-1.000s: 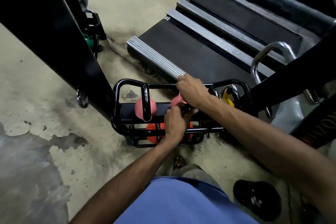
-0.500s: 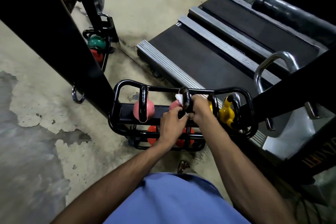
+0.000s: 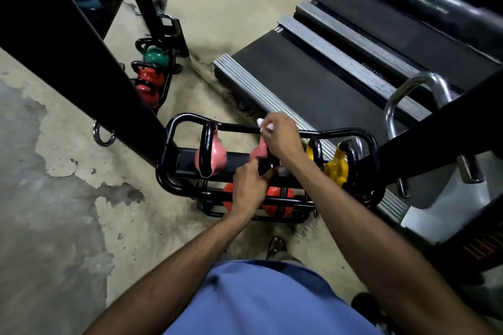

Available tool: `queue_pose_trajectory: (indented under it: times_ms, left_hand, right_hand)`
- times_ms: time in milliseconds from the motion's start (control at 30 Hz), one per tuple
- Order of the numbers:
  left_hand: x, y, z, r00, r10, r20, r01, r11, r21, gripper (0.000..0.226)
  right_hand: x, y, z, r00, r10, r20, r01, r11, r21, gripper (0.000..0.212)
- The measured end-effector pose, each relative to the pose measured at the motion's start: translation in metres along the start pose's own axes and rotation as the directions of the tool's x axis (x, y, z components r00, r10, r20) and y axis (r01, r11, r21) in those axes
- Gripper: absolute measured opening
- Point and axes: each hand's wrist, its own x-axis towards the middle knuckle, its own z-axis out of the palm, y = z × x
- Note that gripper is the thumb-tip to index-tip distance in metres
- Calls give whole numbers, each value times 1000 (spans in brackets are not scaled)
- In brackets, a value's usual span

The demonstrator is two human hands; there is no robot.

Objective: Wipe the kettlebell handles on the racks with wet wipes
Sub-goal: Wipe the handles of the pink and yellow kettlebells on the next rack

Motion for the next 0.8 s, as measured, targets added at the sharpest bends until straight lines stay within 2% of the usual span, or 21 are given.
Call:
queue_pose_trajectory:
  times_ms: [33,100,167,233,267,333,400,433,467,500,533,567,600,633,667,700,733,800]
  left_hand:
    - [-1,0,1,1000,-3,-6,3,1000,1,54]
    - [-3,0,4,1000,-7,-26,7,1000,-8,55]
    - [-5,-2,5,999,-10,-37,9,999,-40,55]
    - [-7,-1,5,999,-12,-40,9,997,-75,53]
    - [-7,0,5,999,-12,-41,9,997,-76,51]
    - [-7,2,6,998,-23,-51,21,998,-54,45]
    - [-6,2,6,997,-46,-55,43,998,-40,41]
    - [-6,2,6,998,-49,-47,48,998,-37,41]
    - [-4,2,6,998,-52,-44,51,998,-25,41]
    - [-3,1,5,998,-52,-38,51,999,-14,40]
    - [-2,0,5,998,-55,-29,54,998,-17,40]
    - [-2,0,4,999,-50,-17,50,999,-17,42]
    - [-2,0,4,999,-35,-7,35,999,-11,47]
    - [-2,0,4,1000,-24,7,24,1000,-1,52]
    - [-3,0,4,1000,-18,23,18,1000,9,55]
    - [-2,-2,5,999,-19,30,18,1000,13,54]
    - [-2,-4,6,999,-22,27,22,1000,6,50]
    - [-2,-7,4,999,-31,44,33,999,-43,39]
  right_hand:
    - [10,-3,1,990,-66,127,88,980,-180,11]
    - [21,-16,-2,931,-113,348,269,856,-442,13]
    - [24,-29,-8,874,-143,463,411,727,-550,15]
    - [22,-36,-15,850,-196,490,488,646,-588,16]
    - [21,-35,-17,861,-203,466,474,649,-595,16]
    - [19,-24,-18,927,-170,336,334,782,-526,15]
    - [11,-10,-20,992,-75,101,102,952,-290,16]
    - [5,-1,-19,1000,-6,-17,4,990,-138,15]
    - [-3,4,-18,992,85,-89,-86,996,1,14]
    - [-13,9,-16,974,201,-101,-185,971,155,15]
    - [-23,10,-14,938,344,-35,-311,884,348,19]
    - [-32,8,-14,879,468,84,-435,720,540,24]
    - [-40,4,-15,796,547,260,-554,485,676,27]
    - [-44,-3,-20,711,556,431,-637,251,728,29]
    - [-47,-10,-26,653,517,553,-679,76,730,33]
    - [-47,-13,-31,623,479,618,-697,-17,717,37]
    - [-46,-16,-34,619,464,634,-699,-44,714,38]
    - [-46,-16,-31,668,513,539,-648,45,760,30]
